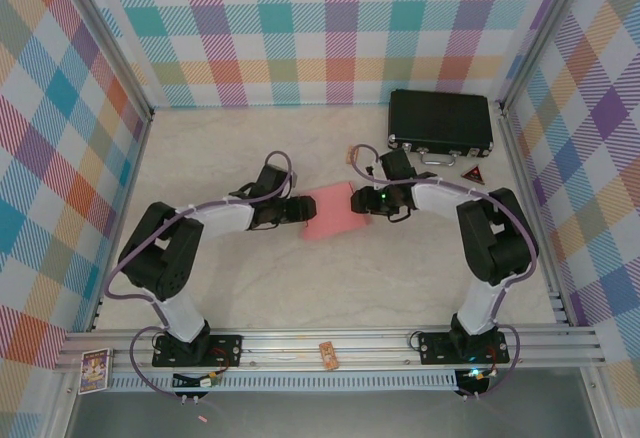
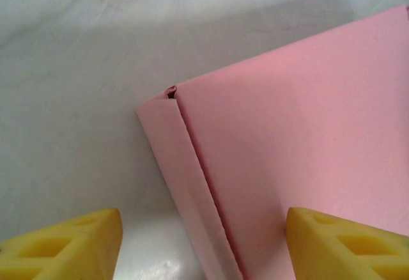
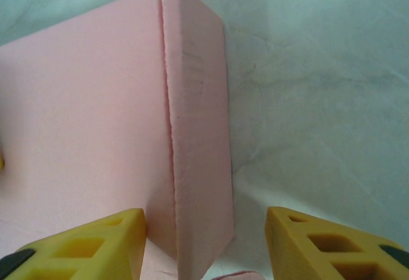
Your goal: Fold the paper box
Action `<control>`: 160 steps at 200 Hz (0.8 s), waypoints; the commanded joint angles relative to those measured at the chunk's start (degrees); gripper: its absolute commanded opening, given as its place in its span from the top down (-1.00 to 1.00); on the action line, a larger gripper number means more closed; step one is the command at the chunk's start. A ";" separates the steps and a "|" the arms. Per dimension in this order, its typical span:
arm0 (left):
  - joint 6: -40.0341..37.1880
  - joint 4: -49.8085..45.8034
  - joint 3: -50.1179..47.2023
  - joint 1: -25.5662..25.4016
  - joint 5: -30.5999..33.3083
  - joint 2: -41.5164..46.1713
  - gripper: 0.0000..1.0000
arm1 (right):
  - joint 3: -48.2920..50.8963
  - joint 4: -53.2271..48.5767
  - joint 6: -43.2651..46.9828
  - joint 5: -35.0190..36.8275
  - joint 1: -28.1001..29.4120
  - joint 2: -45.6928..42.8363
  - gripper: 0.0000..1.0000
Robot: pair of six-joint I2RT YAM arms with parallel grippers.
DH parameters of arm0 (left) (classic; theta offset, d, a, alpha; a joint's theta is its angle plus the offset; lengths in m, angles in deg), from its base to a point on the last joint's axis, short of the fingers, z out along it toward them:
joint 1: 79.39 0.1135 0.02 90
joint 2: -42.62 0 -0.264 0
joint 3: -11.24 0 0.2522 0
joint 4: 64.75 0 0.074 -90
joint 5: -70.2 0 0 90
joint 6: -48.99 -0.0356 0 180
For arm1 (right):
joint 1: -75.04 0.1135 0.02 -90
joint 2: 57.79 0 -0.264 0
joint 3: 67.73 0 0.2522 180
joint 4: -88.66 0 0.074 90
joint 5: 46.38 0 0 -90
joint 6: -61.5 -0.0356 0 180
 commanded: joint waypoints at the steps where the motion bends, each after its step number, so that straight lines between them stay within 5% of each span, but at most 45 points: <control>1: 0.08 4.23 -2.94 -0.58 0.17 3.91 -0.42 | 1.65 0.28 1.42 -1.25 0.38 -1.67 -0.06; 64: -0.24 10.01 -6.00 -0.58 -5.55 4.75 -0.50 | 1.58 1.18 2.27 -7.21 -0.03 -0.94 -0.02; 160: 2.63 8.60 -3.36 0.61 -9.71 3.55 -0.23 | -1.44 -2.85 1.69 -11.06 0.13 -1.27 0.12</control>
